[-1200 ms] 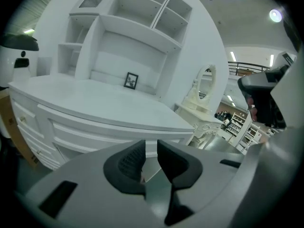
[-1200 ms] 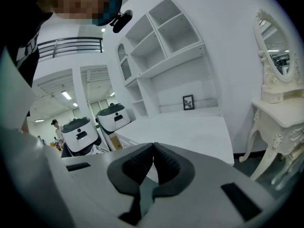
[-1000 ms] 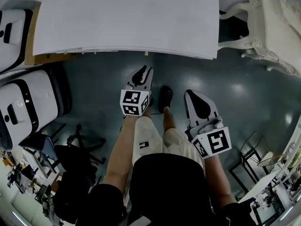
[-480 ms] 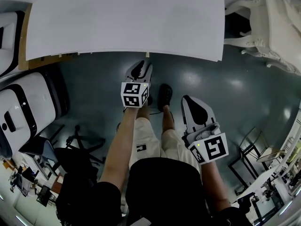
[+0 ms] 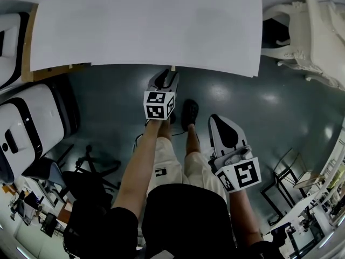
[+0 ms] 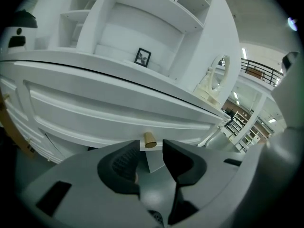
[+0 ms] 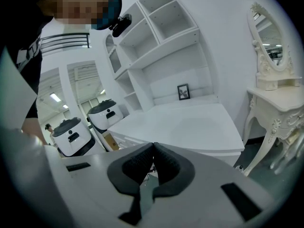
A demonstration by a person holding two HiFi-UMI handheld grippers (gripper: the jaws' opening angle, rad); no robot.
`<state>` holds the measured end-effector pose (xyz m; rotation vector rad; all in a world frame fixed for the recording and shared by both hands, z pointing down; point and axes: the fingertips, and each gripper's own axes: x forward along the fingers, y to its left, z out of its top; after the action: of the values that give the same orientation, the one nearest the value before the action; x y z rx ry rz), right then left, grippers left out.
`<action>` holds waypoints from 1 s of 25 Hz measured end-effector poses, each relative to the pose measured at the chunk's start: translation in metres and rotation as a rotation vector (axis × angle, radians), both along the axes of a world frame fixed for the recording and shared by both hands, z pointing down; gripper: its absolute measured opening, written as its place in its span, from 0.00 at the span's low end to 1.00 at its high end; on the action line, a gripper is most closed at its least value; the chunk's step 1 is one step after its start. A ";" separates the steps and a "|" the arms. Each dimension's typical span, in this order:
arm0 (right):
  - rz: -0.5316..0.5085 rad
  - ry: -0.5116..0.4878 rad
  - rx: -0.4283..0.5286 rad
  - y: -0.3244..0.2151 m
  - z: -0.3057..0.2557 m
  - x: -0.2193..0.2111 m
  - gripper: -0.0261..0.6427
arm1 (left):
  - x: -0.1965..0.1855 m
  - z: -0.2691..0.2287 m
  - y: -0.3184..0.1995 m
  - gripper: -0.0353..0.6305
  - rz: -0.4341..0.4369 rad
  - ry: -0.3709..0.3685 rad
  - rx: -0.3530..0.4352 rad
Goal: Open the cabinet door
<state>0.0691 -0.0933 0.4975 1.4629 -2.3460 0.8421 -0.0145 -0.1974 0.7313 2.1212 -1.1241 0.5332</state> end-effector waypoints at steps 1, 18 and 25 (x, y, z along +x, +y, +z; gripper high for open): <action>0.001 0.001 -0.001 0.000 0.001 0.000 0.07 | 0.000 0.001 0.000 0.29 0.000 0.001 -0.001; 0.026 -0.001 -0.010 -0.001 0.003 0.012 0.07 | 0.006 0.005 -0.009 0.19 -0.069 -0.029 -0.008; 0.008 -0.004 0.000 0.000 -0.003 0.010 0.07 | 0.005 0.005 -0.006 0.18 -0.078 -0.054 -0.014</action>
<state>0.0791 -0.0933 0.4947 1.4722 -2.3447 0.8475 -0.0095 -0.2032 0.7363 2.0533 -1.2241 0.5626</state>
